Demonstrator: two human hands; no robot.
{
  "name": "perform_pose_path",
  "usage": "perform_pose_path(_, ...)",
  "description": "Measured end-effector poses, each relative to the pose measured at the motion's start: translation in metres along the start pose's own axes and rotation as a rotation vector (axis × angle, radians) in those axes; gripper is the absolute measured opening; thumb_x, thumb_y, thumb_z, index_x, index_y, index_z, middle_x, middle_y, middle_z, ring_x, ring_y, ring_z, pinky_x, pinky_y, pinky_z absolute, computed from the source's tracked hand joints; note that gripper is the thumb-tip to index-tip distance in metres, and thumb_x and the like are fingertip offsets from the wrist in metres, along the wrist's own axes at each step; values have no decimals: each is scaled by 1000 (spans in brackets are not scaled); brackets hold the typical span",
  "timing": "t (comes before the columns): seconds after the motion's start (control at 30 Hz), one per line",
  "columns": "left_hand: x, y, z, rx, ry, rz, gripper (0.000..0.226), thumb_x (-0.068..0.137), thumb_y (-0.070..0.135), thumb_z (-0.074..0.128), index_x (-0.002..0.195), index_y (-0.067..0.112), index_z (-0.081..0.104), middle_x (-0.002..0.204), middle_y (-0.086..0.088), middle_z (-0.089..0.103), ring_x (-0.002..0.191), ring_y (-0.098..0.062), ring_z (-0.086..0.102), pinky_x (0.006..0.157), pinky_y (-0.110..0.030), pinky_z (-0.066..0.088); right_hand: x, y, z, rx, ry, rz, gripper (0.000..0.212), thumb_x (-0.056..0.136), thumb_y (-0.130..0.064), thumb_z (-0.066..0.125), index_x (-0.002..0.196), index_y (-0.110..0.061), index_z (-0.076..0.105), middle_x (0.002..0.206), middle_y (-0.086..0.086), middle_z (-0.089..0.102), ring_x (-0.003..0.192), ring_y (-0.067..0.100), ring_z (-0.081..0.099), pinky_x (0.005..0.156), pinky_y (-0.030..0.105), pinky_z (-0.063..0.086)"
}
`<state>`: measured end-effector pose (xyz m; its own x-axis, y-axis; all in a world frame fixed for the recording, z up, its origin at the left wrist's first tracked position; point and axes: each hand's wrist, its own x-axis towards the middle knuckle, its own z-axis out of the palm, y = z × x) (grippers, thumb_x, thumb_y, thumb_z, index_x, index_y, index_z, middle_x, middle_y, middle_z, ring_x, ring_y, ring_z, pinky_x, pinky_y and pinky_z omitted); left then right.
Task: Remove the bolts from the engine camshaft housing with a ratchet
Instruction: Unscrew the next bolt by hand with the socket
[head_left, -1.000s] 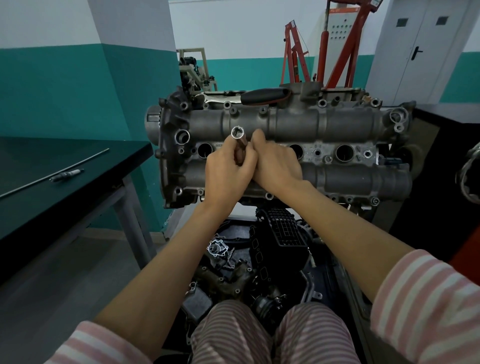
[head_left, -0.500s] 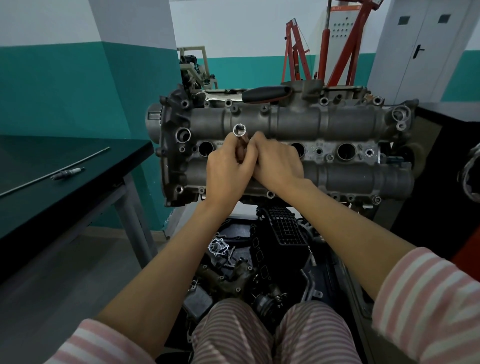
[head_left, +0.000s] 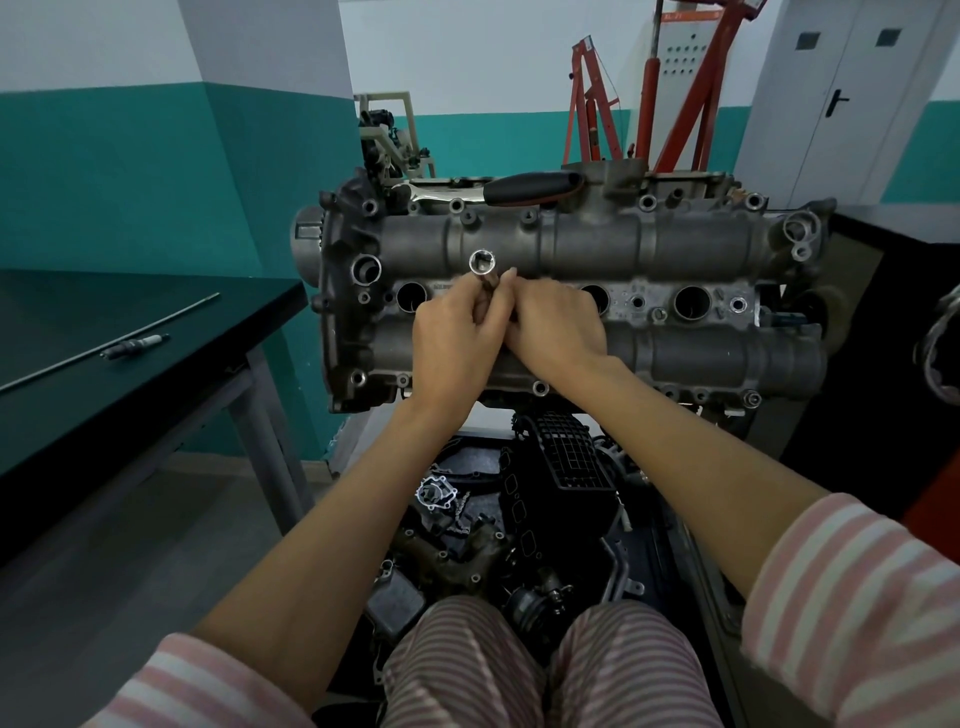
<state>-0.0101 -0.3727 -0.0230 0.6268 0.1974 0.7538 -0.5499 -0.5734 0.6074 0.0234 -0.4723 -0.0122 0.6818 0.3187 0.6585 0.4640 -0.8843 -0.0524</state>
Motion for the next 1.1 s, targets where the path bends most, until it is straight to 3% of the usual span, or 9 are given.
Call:
perform_pose_path(0.13,-2,-2,0,-4,-4,6,28,92,25,54,75,3,52,57,-12,53,49,-19,47,52,-36,43,2,-1,3,7,-14,10,21,94,-30,38,96,-12,49,94,7,63,82,29,60,57,32,27)
perform_pose_path(0.27,-2,-1,0,1,-6,14,24,92,20,52,71,10,48,54,0,47,47,-10,41,51,-30,38,0,-1,3,41,7,5,25,96,-34,37,101,-10,41,97,10,63,81,31,61,55,32,26)
perform_pose_path(0.4,0,-1,0,-2,-13,-8,34,93,20,53,61,20,41,49,6,39,47,-9,37,50,-23,32,0,0,0,32,3,28,29,94,-35,38,101,-8,47,90,13,65,80,32,62,56,31,26)
perform_pose_path(0.57,0,2,0,-9,-17,-12,46,93,23,55,54,20,30,46,7,30,46,-10,29,49,-30,30,1,-1,0,-17,-15,27,30,95,-32,36,98,-11,57,90,11,66,84,30,60,59,31,26)
perform_pose_path(0.73,-2,0,0,-24,15,2,33,92,26,55,70,3,48,54,-10,51,48,-17,43,52,-35,40,2,-3,2,-18,-19,43,25,95,-31,36,97,-10,50,90,9,65,79,30,61,56,32,26)
perform_pose_path(0.87,-2,-1,0,-33,11,0,28,91,30,52,82,3,51,62,-10,60,53,-20,54,54,-37,45,2,-2,3,14,-2,37,27,96,-33,33,105,-9,40,93,10,64,76,30,62,51,31,24)
perform_pose_path(1.03,-1,-2,1,-16,16,-3,23,93,26,52,74,13,50,53,4,48,50,-6,46,48,-18,35,1,-1,1,12,2,32,31,94,-37,36,102,-9,47,89,12,65,77,31,62,52,31,22)
perform_pose_path(1.1,1,-2,1,-4,20,-10,30,94,29,53,68,14,49,49,8,43,47,-6,43,49,-21,34,1,-1,2,-20,-9,20,33,93,-38,37,101,-11,54,88,10,66,79,30,62,56,31,25)
